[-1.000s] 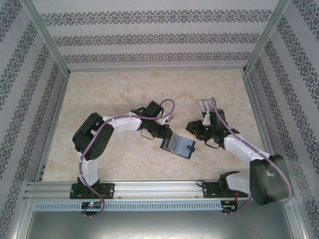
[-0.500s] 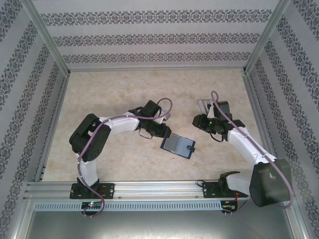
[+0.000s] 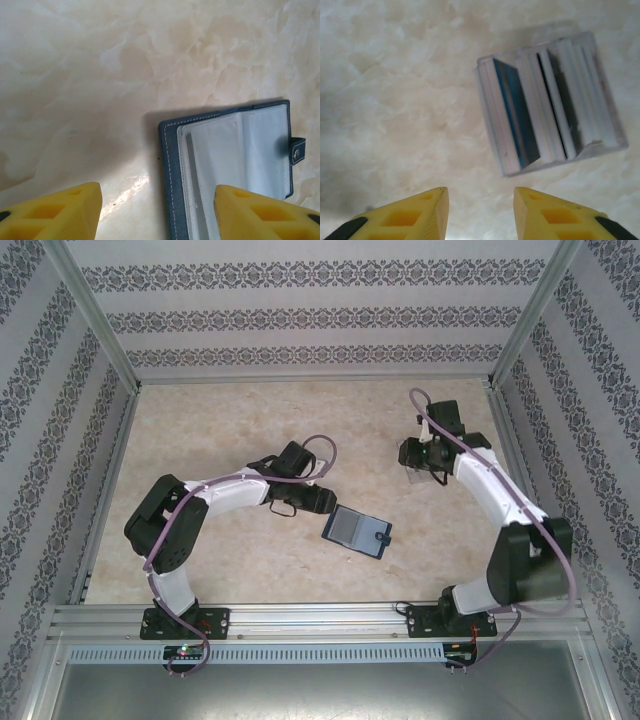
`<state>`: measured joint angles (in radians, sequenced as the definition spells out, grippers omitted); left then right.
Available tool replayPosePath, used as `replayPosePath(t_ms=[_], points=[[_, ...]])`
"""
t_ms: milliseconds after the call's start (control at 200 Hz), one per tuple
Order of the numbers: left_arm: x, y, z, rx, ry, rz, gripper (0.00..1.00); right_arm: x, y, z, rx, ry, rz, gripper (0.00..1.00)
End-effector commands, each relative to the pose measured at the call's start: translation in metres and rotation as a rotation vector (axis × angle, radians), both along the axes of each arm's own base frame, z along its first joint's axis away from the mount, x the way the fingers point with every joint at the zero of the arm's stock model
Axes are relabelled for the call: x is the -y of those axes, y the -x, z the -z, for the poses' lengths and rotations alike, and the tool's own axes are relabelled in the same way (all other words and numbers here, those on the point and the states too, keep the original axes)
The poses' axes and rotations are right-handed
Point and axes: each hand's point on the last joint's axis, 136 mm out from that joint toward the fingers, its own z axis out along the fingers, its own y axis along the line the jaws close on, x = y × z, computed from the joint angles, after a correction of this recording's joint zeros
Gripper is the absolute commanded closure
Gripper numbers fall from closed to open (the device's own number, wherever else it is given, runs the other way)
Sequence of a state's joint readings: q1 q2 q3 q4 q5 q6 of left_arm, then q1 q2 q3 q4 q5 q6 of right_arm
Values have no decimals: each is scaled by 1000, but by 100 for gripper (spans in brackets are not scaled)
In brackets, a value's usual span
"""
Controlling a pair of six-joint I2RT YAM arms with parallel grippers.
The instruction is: Put the credit cards into the card holder
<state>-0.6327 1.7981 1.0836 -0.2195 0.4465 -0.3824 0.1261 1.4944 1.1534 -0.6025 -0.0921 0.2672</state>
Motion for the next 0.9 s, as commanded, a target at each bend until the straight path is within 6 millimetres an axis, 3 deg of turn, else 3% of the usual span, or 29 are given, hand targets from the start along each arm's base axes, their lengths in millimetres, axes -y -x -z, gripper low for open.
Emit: replayPosePath(t_ms=[0,245,420,560,894], points=[[1,-2,3,47,33,30,38,20,-3,15,-90,150,-31,58],[-10,-2,-1,177,47,38,31,11,-29,27,-149,246,-126,54],[-20,-5,1,205,1,14,31,9,-37,45,-195,263,-144,52],[-14,-2,4,179,33,29,31,13,-38,53,-215,308,-149,52],[-3,0,13,135,82,40,33,34,-36,33,-167,468,-113,55]])
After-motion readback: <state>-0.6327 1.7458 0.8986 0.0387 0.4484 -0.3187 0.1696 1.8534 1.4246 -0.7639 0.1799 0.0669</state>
